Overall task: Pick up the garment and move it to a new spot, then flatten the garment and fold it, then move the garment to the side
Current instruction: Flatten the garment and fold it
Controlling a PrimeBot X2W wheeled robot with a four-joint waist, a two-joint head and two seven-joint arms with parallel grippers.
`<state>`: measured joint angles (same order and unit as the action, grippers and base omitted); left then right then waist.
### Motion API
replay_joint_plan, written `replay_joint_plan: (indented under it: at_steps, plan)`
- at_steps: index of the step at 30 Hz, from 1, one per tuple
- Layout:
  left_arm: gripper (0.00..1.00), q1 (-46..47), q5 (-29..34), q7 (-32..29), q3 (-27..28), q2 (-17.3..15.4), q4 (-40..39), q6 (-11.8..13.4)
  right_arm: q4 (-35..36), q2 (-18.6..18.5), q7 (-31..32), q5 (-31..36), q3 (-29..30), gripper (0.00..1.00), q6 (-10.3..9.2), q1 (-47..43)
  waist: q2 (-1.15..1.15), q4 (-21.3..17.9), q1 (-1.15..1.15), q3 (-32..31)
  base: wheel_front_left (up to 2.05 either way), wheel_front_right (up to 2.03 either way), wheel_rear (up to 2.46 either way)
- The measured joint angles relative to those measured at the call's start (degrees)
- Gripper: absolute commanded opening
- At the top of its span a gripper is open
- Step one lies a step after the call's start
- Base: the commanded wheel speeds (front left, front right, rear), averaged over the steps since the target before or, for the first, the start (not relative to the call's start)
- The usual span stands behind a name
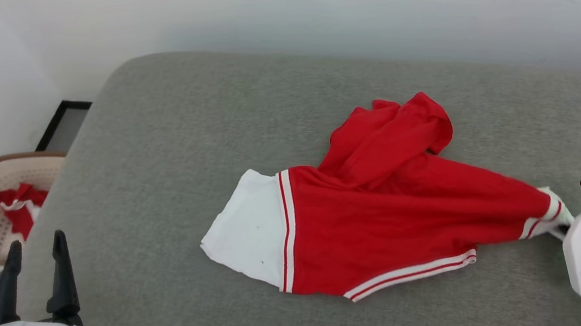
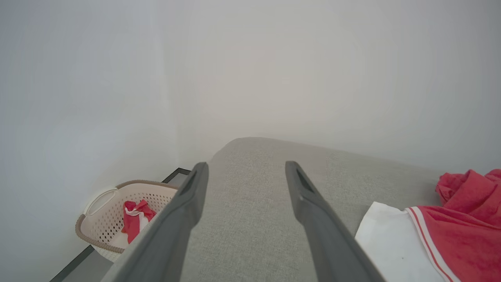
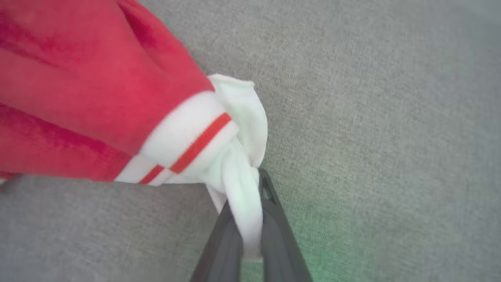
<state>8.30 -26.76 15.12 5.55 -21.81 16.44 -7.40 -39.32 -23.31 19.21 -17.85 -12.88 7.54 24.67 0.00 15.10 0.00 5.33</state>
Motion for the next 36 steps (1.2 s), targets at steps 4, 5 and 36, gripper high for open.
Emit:
replay_joint_plan:
  at_steps: [4, 5, 36]
  plan:
    - [1.00, -0.6, 0.0, 0.0, 0.3, -0.6, -0.6, 0.0, 5.4, -1.2, 4.0, -2.2, 0.8, 0.00, 0.00, -4.8, 0.00, -1.7, 0.00, -0.2, 0.00, 0.00, 0.00]
    - [1.00, -0.8, 0.0, 0.0, 0.3, -0.7, -0.8, 0.0, 6.9, -1.5, 5.1, -2.7, 1.0, 0.00, 0.00, -6.0, 0.00, -2.1, 0.00, -0.3, 0.00, 0.00, 0.00]
    - [1.00, -4.1, -1.8, 0.0, -4.7, -1.1, 1.6, -0.1, 22.7, -1.9, 19.3, -7.2, 2.4, 1.00, -0.02, -21.7, 0.00, -6.3, 0.00, -5.6, 0.00, 0.00, 0.00]
